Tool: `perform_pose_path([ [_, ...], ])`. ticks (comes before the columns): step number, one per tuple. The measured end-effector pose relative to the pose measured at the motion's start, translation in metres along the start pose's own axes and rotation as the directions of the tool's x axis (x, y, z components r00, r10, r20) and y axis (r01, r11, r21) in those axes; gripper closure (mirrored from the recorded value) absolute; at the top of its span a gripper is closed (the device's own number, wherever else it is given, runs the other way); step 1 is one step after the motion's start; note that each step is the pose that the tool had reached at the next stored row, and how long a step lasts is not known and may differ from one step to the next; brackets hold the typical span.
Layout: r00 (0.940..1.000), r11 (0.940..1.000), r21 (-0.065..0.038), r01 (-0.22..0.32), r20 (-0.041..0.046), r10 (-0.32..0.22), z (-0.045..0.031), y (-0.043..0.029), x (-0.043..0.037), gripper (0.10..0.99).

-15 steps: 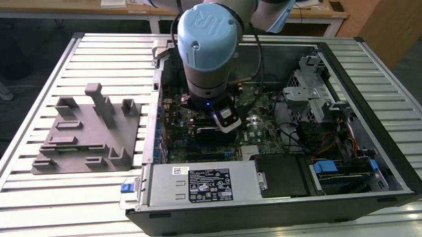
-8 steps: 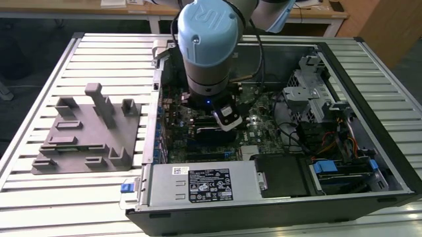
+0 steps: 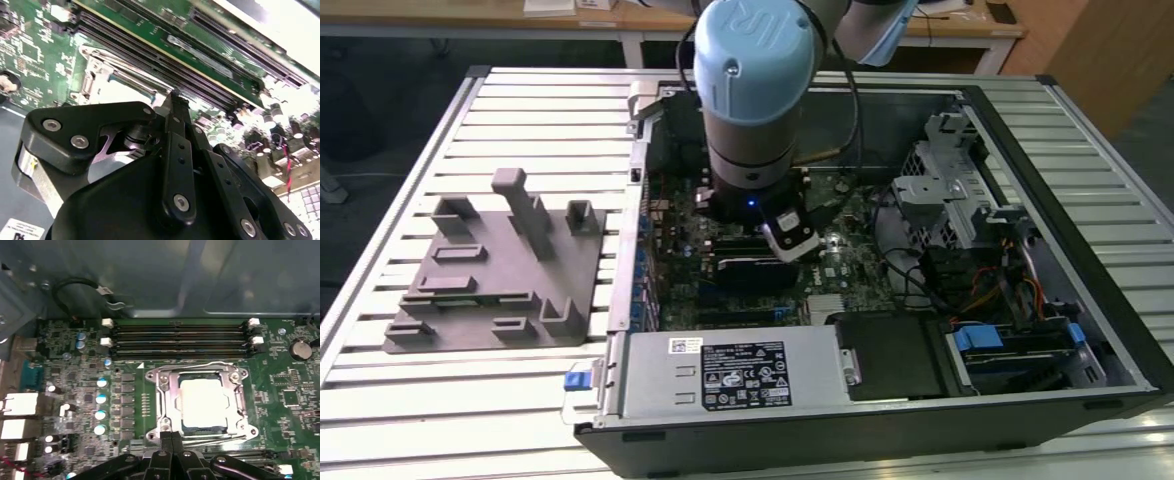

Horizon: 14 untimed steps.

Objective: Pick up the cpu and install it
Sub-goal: 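Install the second cpu locking lever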

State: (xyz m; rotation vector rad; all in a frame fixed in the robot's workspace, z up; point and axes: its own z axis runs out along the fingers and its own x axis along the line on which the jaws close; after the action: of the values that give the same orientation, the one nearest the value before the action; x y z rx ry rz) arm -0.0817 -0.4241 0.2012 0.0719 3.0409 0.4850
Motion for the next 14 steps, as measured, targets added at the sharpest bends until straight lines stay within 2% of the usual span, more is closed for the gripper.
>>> perform_pose_path([
  [7, 1.0000, 0.9996, 0.028, -0.001, 0.0021, 0.001, 0.0028, 0.0067, -0.0103, 0.980],
  [14, 1.0000, 0.9987, 0.051, 0.000, 0.0030, 0.000, 0.0090, 0.0250, -0.0131, 0.980],
])
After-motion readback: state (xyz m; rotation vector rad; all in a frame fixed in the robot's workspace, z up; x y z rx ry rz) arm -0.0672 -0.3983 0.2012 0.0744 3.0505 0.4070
